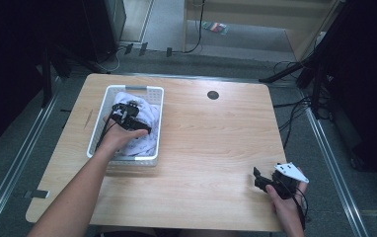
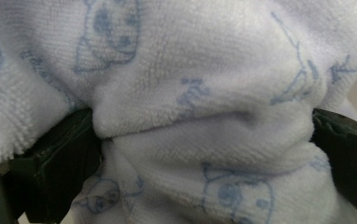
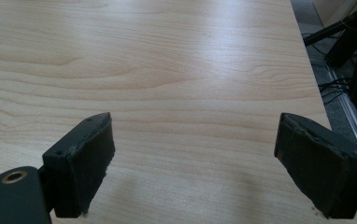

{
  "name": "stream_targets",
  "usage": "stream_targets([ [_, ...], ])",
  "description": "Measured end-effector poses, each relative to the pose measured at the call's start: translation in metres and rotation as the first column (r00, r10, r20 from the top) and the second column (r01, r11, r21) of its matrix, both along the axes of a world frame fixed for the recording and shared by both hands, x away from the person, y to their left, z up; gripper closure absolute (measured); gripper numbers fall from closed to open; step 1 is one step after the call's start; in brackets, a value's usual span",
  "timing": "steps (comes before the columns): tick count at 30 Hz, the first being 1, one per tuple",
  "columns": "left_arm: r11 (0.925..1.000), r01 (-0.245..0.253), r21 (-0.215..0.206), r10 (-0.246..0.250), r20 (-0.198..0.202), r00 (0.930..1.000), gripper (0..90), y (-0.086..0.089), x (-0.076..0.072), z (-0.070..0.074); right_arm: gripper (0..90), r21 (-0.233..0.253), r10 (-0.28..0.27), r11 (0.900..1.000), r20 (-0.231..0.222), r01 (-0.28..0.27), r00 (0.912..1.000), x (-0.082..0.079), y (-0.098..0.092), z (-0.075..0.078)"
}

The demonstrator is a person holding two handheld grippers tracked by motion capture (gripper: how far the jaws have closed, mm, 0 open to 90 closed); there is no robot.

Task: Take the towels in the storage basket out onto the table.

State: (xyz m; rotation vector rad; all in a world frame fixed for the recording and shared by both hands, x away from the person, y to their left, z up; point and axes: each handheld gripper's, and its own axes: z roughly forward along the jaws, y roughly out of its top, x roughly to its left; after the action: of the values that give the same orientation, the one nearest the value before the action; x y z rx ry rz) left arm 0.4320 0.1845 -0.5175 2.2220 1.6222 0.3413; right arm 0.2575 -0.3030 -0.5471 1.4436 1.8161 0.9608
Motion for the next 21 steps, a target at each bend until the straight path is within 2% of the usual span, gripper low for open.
stream_targets([
  [5, 0.9999, 0.002, 0.013, -0.002, -0.001, 1.0, 3.9, -0.0008, -0.0007, -0.0005, 12.6, 0.002, -0.002, 1.0, 0.0, 0.002, 1.0, 0.0, -0.0001, 0.0],
  [8, 0.9999, -0.001, 0.014, 0.001, 0.0, 1.0, 11.1, -0.0003, -0.0023, 0.0015, 12.6, 0.0, 0.0, 1.0, -0.001, 0.0, 1.0, 0.0001, -0.0002, 0.0],
  [13, 0.9998, -0.02, 0.008, 0.02, 0.019, 0.9996, 34.4, 0.0015, -0.0047, 0.0049, 12.6, -0.001, -0.002, 1.0, -0.002, 0.002, 1.0, -0.0001, -0.0001, -0.0001],
  [15, 1.0, -0.01, -0.002, 0.01, 0.019, 0.9998, 43.7, 0.0019, -0.0056, 0.006, 12.6, -0.002, -0.002, 1.0, -0.002, 0.002, 1.0, -0.0001, 0.0, -0.0001],
  [17, 0.9999, -0.003, -0.014, 0.003, 0.016, 0.9999, 50.2, 0.0016, -0.0061, 0.0065, 12.6, -0.002, -0.002, 1.0, -0.003, 0.002, 1.0, 0.0, 0.0002, -0.0001],
  [21, 0.9997, -0.005, -0.023, 0.005, 0.009, 0.9999, 57.4, 0.0035, -0.006, 0.0081, 12.5, 0.0, -0.002, 1.0, -0.004, 0.002, 1.0, -0.0001, 0.0, -0.0001],
])
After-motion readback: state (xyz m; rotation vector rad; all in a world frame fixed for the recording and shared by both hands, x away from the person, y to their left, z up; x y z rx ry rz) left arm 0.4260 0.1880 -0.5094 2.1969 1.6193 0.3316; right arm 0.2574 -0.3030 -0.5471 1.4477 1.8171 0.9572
